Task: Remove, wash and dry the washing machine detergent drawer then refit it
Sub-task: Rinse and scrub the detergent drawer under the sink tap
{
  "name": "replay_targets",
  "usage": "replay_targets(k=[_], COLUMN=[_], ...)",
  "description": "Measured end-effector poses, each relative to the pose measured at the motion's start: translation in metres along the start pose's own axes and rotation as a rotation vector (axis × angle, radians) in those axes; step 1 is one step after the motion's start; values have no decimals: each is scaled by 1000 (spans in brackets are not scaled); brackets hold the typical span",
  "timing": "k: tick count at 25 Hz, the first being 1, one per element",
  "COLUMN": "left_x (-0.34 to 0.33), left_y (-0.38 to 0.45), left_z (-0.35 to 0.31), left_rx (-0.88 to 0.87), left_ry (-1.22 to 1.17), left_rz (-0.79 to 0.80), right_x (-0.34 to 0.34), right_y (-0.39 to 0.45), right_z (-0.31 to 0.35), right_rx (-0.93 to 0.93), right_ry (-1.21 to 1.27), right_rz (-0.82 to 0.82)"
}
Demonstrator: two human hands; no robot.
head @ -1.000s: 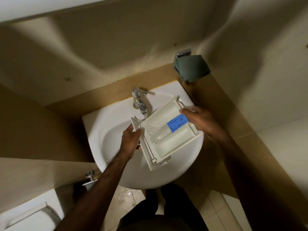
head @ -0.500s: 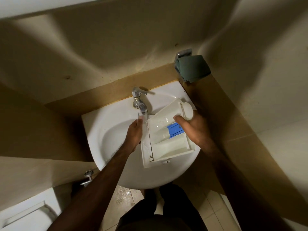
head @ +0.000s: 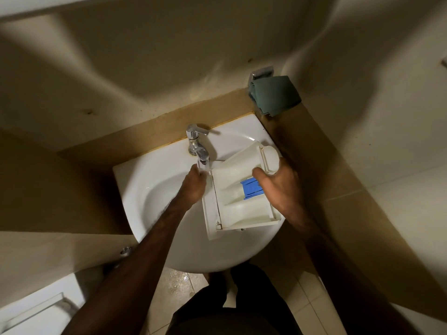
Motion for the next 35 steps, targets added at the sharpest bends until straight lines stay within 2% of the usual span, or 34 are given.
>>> replay_targets(k=[3, 7, 9, 12, 16, 21, 27, 31, 33, 35], left_x=[-1, 18, 24, 19, 5, 16, -6, 1, 7, 6], left_y=[1, 3, -3, -4, 6, 4, -4, -17, -20, -22], left_z=[3, -10, -14, -16, -9, -12, 7, 17, 18, 16], left_rx=[-5, -134, -130, -100, -84, -147, -65, -153, -141, -123], left_ry=[-82, 74, 74, 154, 101, 159, -120, -1, -27, -10], left_rz=[39, -233, -306, -251, -38, -174, -3, -165, -263, -296], right_x=[2, -3, -6, -7, -3, -4, 2, -1, -4, -5], right_y=[-1, -5, -7, -9, -6, -7, -4, -5, -10, -12], right_z=[2, 2, -4, -10, -9, -9, -3, 6, 7, 6], right_rx=[1, -18, -42, -35, -1, -20, 20, 53, 63, 57], right_ry=[-1, 46, 78, 86, 53, 62, 43, 17, 23, 17], right_rz=[-20, -48, -61, -76, -108, -104, -141, -157, -169, -185])
Point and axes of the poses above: each hand's wrist, its own y-axis towards the middle knuckle, its own x-axis out of the back of the hand, z = x × y, the point moved 9 cm from there along y, towards the middle knuckle, and after that the axes turned 2 degrees about -y, right-handed, at the moved point
